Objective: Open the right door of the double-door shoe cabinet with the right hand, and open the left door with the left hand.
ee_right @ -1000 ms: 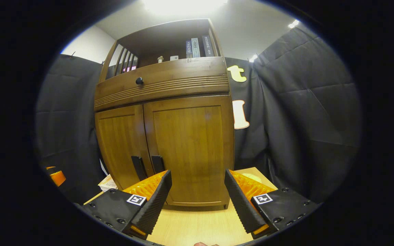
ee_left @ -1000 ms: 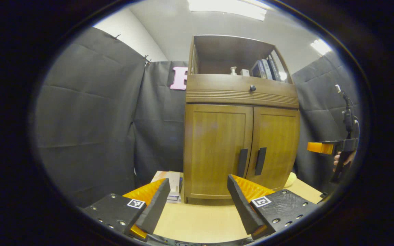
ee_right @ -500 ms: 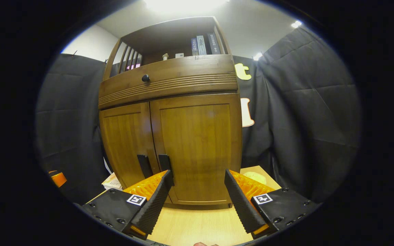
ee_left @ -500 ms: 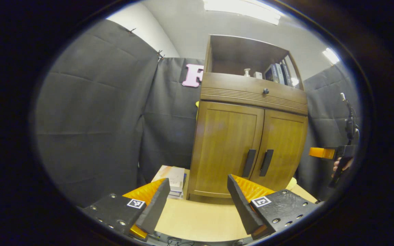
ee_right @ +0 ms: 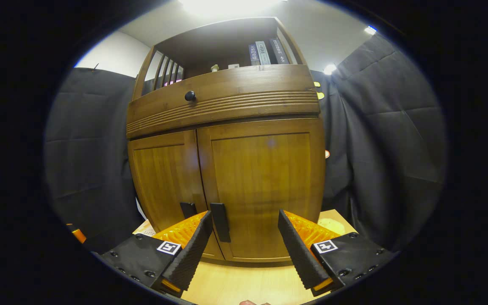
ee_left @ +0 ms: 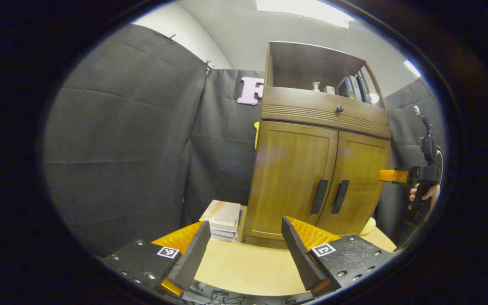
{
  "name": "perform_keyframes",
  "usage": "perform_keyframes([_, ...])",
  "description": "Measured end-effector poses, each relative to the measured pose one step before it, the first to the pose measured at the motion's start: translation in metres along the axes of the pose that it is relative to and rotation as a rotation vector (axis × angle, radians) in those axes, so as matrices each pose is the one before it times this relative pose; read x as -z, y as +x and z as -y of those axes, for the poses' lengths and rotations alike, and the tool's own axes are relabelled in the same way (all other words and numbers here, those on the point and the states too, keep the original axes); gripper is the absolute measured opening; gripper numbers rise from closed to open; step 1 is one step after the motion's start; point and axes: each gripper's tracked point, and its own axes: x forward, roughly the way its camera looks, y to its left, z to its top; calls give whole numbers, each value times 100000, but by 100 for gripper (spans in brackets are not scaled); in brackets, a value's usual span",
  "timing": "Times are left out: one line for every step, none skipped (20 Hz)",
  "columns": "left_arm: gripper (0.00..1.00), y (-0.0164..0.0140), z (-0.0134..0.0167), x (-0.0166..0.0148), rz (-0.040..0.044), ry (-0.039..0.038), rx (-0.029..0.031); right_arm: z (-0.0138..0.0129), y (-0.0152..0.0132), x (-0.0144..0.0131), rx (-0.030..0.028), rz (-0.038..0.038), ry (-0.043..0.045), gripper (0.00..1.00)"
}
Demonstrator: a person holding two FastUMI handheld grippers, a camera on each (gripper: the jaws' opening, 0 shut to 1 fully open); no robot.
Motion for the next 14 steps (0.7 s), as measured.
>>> perform_keyframes([99,-292,-497,157,-21,-40,-1415,-319,556,-40,-709,12,585,98])
perform_keyframes([99,-645,-445,558,22,-214,-1525,-381,707,-158,-925,75,669,98])
perform_keyframes([99,-328,-419,199,-30,-268,-1704,-379,730,-132,-711,-88,564,98])
perform_keyframes([97,-68,166,46,-26,45,-1726,-348,804,9,-661,-899,612,98])
perform_keyframes([97,-113,-369,154,-89,-96,-1573,-437,775,334,-1198,-1016,878,98])
perform_keyframes([99,-77,-352,10,-240,-53,-1877,-505,779,118,-1230,-1292,817,98])
perform_keyframes([97,-74,-362,202,-291,-155,-2081,-558,875,37,-1228,-1050,611,98])
perform_keyframes([99,-148,-376,189,-394,-331,-1776,-373,879,209,-961,-970,240,98])
perform_keyframes([99,-43,-272,105,-406,-392,-1712,-191,575,415,-604,-812,-37,98])
perform_keyframes([99,38,-345,345,-518,-323,-1776,-240,661,324,-671,-975,-156,98])
perform_keyframes([99,29,-216,212,-675,-209,-1661,-228,713,423,-670,-1039,-220,98])
perform_keyframes([99,27,-126,198,-659,-137,-1547,-143,678,267,-409,-1179,-184,98])
perform_keyframes([99,23,-115,84,-481,-158,-1492,-116,638,227,-220,-1195,-70,98])
perform_keyframes([99,-45,-126,108,-406,-200,-1300,-39,636,283,-84,-1054,3,98])
